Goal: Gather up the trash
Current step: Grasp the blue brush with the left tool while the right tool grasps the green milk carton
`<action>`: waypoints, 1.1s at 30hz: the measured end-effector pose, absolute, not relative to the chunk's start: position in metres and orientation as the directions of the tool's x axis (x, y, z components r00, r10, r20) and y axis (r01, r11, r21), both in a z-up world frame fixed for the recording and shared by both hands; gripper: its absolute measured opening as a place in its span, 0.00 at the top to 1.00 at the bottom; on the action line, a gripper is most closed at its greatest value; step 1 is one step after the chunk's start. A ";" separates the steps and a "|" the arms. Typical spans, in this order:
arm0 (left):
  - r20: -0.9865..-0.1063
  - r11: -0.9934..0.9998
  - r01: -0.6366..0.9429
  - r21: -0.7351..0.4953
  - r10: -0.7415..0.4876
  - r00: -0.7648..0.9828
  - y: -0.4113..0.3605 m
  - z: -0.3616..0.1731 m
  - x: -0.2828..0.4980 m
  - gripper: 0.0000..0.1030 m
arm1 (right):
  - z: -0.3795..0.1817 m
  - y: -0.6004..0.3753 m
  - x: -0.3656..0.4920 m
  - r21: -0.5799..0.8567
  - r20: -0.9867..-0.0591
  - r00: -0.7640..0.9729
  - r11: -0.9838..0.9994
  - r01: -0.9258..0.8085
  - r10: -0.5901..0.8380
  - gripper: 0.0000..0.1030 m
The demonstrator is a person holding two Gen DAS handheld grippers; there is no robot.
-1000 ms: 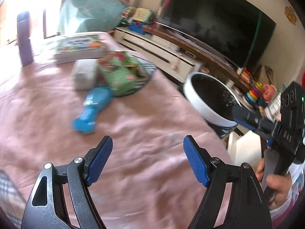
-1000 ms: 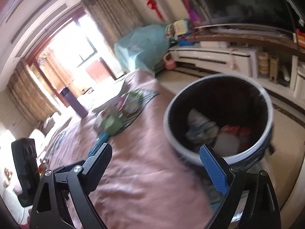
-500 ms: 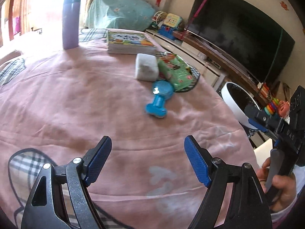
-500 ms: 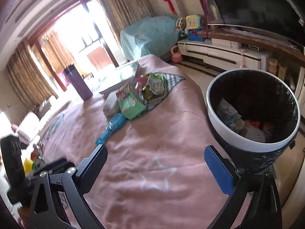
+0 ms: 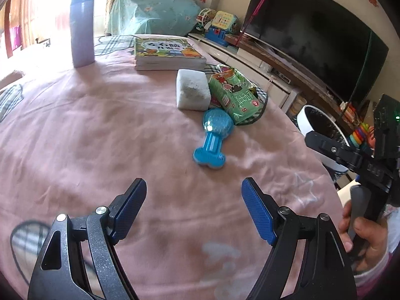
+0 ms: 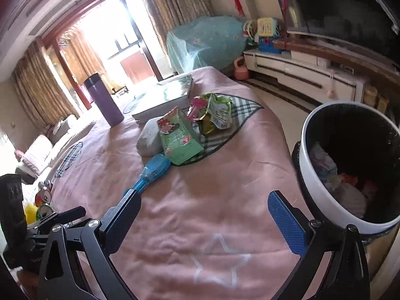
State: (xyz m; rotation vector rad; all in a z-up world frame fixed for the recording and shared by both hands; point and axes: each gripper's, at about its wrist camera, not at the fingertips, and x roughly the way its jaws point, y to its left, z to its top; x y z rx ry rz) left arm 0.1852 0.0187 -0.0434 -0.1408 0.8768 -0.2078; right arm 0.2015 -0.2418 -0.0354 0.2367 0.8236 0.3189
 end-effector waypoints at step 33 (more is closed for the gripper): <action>-0.778 0.956 0.142 -0.257 -0.292 0.557 0.068 -0.070 0.210 0.66 | -0.063 -0.143 0.290 0.028 -0.777 0.597 0.958 -0.284 0.200 0.49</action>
